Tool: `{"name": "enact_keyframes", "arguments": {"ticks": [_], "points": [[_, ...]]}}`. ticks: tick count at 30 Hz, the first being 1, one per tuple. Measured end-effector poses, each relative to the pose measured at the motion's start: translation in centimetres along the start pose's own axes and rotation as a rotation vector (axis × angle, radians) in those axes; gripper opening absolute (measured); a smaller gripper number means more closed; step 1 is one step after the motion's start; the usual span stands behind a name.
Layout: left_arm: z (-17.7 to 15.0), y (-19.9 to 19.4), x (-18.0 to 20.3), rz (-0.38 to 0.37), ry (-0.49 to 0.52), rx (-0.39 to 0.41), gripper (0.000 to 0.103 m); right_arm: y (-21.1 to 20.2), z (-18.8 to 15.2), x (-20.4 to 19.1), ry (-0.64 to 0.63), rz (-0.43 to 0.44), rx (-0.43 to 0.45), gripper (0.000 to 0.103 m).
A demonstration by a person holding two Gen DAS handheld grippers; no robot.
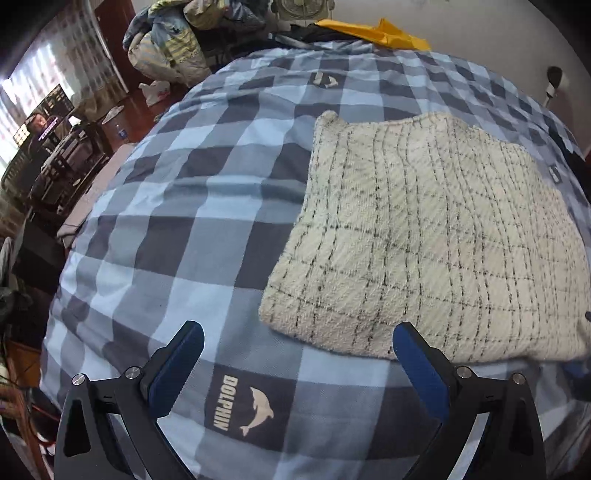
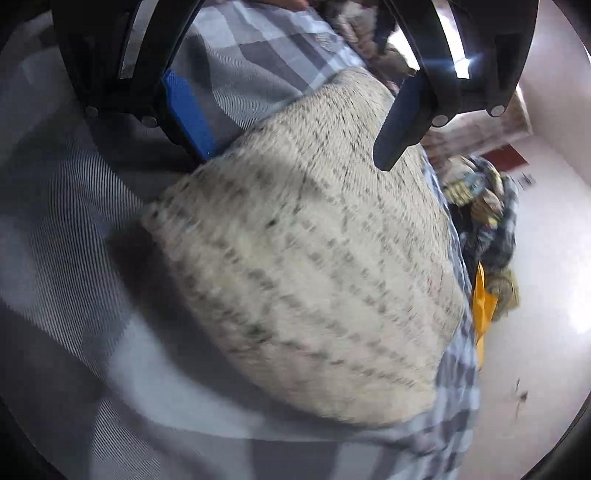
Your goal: Fold small clothes
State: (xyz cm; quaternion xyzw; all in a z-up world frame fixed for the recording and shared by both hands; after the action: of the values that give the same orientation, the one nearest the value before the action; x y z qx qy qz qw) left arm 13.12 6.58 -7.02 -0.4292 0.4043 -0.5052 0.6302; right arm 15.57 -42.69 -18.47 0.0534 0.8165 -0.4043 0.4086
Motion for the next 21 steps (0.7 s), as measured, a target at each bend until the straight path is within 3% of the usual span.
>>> {"name": "enact_keyframes", "arguments": {"ticks": [3, 13, 21], "points": [[0.0, -0.5, 0.6, 0.012, 0.032, 0.042, 0.103, -1.1, -0.3, 0.4, 0.016, 0.040, 0.015, 0.085], [-1.2, -0.4, 3.5, 0.037, 0.178, 0.040, 0.103, -2.1, -1.2, -1.6, -0.073, 0.072, 0.105, 0.085], [-1.1, 0.1, 3.6, 0.008, 0.166, 0.006, 0.103, -3.5, -1.5, -0.3, -0.017, 0.164, 0.097, 0.085]]}}
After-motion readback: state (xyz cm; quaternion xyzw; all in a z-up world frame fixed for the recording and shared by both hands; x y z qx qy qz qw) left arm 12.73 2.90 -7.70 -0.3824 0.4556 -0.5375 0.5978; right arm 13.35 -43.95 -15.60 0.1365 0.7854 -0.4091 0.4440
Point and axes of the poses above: each gripper's, at about its wrist camera, not at the fingertips, and y roughly the way its jaws point, x to its right, z to its top, the point moved 1 cm from there along y, roughly the way its jaws point, and after that the axes turned 6 degrees about -x, right-handed, at the moved point
